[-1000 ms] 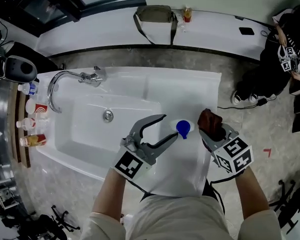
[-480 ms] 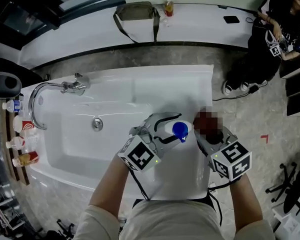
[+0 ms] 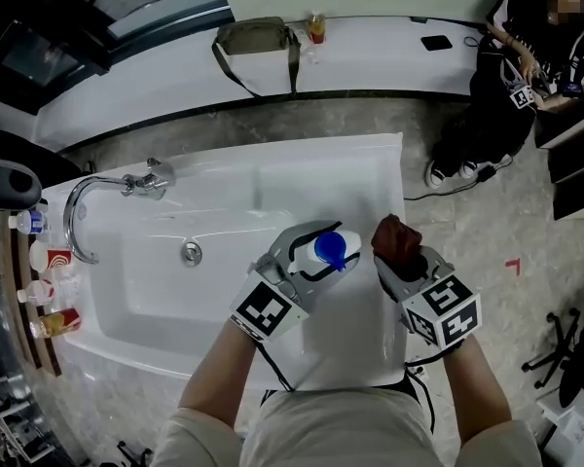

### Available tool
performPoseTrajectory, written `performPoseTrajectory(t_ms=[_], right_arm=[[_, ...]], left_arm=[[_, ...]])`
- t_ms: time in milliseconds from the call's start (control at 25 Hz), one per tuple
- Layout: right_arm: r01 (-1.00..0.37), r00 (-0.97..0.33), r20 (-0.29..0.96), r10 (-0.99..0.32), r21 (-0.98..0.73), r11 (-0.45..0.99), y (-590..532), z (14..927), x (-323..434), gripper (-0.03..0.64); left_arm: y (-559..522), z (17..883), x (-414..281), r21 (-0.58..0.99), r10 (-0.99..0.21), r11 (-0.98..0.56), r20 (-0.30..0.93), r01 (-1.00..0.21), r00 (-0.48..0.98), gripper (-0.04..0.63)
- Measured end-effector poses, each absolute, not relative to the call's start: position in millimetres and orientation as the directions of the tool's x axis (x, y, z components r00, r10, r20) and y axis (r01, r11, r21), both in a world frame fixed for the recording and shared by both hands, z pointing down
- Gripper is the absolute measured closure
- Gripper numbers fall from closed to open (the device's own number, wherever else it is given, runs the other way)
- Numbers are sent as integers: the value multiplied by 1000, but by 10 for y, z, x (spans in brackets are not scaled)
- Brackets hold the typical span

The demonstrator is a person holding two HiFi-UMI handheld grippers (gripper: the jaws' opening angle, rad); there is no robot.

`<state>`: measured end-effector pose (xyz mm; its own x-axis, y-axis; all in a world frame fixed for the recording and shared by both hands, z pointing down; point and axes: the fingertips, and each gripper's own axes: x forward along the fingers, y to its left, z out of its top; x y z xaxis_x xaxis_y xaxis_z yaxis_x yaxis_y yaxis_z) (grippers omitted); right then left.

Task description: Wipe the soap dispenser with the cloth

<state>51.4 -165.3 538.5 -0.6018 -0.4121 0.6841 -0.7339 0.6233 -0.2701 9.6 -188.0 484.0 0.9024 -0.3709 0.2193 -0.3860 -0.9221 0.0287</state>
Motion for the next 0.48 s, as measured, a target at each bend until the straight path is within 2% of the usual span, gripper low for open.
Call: performPoseTrajectory(t_ms=[240,480], right_arm=[[-719,-622,666,-413,-276,638,-1684,5273,278,538],[-666,-700,570,-429,-306,680,-1673,4939,-84,537]], left_arm=[[-1890,4136,127,59,-375,-917,214,-395,902,385],[-1886,3708,165,39,-397,-911,183,-410,899,385]])
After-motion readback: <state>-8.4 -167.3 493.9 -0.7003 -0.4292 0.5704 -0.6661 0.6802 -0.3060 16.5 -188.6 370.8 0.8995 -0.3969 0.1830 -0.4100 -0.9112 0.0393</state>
